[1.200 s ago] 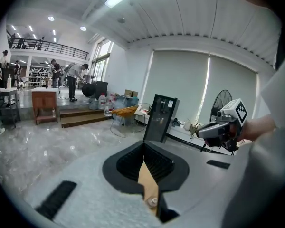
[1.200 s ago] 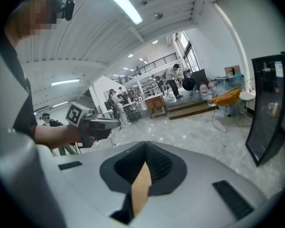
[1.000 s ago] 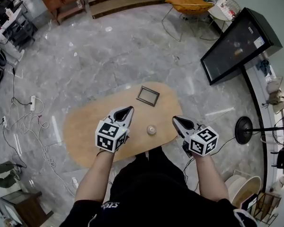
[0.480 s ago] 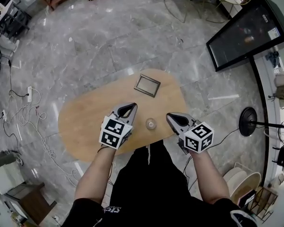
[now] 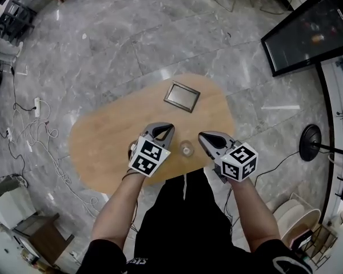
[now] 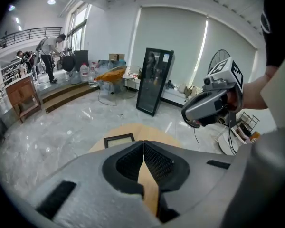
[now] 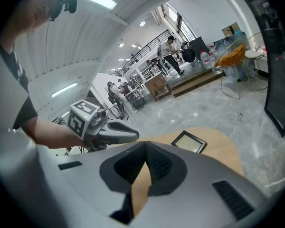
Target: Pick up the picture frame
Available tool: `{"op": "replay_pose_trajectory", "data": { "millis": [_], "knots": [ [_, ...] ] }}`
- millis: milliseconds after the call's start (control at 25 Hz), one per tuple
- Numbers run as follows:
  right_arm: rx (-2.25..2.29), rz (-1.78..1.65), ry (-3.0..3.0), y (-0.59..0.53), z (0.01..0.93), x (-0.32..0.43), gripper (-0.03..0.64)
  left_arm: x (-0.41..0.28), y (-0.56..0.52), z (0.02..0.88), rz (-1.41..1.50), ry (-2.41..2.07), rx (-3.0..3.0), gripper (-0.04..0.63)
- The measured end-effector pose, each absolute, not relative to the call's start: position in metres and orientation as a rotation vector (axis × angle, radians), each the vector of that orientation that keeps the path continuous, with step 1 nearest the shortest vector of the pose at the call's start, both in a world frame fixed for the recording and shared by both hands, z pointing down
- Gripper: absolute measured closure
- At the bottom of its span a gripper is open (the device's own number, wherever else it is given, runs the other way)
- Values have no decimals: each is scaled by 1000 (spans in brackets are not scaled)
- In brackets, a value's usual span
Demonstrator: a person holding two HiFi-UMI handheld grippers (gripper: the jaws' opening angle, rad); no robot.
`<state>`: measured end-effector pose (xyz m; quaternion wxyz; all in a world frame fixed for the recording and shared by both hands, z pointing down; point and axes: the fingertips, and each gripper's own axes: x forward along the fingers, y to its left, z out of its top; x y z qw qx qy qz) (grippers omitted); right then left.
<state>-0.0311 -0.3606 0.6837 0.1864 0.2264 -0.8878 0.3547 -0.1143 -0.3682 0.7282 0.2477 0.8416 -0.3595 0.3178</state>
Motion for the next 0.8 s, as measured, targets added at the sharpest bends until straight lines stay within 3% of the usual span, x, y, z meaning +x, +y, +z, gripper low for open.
{"op": "replay_pose_trajectory", "data": {
  "millis": [800],
  "knots": [
    [565,1056,-2431,-387,795,-39,611,-105,-412,904,1265,-670,2296,447]
  ]
}}
